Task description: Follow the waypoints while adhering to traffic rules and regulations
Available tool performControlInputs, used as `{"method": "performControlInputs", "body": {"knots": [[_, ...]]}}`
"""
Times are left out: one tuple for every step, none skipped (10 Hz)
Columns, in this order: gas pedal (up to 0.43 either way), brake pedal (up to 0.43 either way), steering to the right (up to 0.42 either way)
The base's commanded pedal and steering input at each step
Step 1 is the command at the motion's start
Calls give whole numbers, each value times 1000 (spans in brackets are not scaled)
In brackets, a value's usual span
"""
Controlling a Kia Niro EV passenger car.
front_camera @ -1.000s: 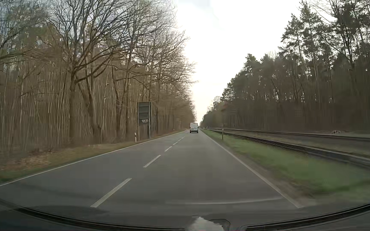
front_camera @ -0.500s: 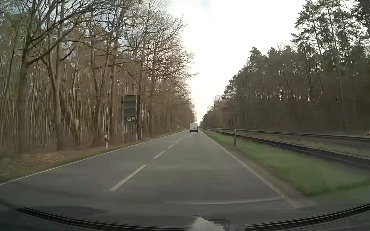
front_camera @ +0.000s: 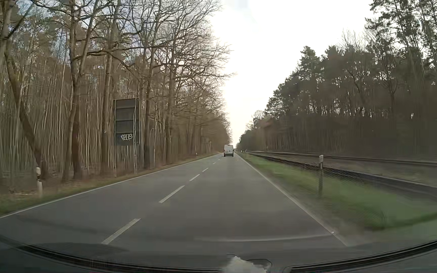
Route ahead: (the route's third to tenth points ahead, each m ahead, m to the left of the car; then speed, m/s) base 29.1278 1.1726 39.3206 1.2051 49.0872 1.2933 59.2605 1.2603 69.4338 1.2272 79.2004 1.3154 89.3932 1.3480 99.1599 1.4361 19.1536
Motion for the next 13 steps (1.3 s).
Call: {"method": "performControlInputs", "body": {"knots": [[169,0,-3],[169,0,-3],[169,0,-3],[169,0,-3],[169,0,-3],[169,0,-3],[169,0,-3],[169,0,-3],[169,0,-3],[169,0,-3],[169,0,-3],[169,0,-3],[169,0,-3]]}}
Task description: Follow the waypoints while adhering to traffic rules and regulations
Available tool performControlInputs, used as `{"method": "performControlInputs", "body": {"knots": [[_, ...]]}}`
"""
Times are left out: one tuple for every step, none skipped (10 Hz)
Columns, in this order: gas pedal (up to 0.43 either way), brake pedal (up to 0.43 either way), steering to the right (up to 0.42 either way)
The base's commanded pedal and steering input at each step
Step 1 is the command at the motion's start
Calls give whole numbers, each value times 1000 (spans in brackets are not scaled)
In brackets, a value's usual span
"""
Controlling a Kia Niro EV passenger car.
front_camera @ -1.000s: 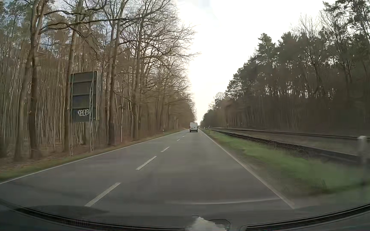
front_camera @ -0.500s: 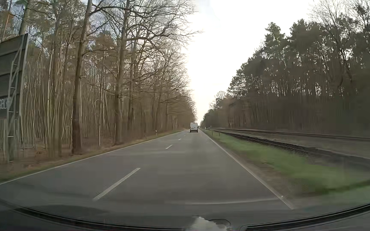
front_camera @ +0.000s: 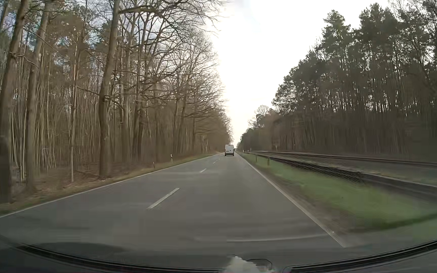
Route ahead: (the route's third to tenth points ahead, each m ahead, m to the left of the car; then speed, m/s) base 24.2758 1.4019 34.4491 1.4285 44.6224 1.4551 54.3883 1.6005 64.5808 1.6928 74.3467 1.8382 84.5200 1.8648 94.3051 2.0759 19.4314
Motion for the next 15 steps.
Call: {"method": "performControlInputs", "body": {"knots": [[169,0,-3],[169,0,-3],[169,0,-3],[169,0,-3],[169,0,-3],[169,0,-3],[169,0,-3],[169,0,-3],[169,0,-3],[169,0,-2],[169,0,-2],[169,0,-2],[169,0,-2],[169,0,-2],[169,0,-2]]}}
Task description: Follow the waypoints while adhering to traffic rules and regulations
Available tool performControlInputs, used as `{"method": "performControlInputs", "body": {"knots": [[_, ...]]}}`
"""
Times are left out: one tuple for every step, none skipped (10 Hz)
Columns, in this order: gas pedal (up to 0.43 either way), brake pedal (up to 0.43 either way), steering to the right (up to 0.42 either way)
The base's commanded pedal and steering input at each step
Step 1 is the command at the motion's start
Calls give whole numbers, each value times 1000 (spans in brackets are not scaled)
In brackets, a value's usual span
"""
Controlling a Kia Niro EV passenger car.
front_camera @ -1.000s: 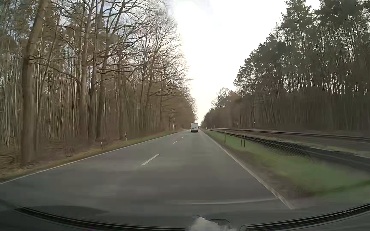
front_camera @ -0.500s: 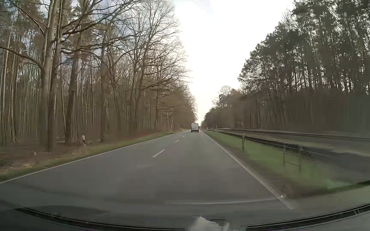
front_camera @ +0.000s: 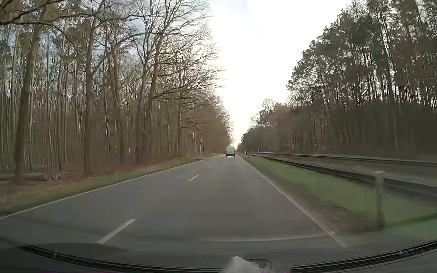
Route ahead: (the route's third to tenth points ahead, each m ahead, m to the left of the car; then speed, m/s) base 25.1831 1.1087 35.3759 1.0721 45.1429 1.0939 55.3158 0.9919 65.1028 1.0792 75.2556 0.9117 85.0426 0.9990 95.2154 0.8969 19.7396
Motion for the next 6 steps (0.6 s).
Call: {"method": "performControlInputs", "body": {"knots": [[169,0,-2],[169,0,-2],[169,0,-2],[169,0,-2],[169,0,-2],[169,0,-2]]}}
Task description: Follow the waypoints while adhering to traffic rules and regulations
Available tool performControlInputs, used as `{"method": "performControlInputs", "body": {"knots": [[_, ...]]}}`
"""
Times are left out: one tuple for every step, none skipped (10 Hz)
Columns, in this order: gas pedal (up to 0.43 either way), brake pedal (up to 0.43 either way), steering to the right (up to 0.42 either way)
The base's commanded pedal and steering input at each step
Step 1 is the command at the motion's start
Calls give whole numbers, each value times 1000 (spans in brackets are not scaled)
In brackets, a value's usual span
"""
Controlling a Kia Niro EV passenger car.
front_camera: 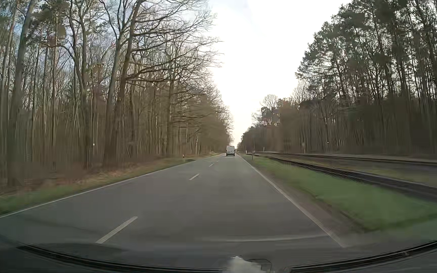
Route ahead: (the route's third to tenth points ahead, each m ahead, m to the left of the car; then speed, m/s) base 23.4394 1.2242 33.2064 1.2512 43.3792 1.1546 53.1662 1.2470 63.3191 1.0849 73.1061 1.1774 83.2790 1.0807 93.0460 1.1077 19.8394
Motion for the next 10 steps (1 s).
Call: {"method": "performControlInputs", "body": {"knots": [[169,0,-2],[169,0,-2],[169,0,-2],[169,0,-2],[169,0,-2],[169,0,-2],[169,0,-2],[169,0,-2],[169,0,-2],[169,0,-2]]}}
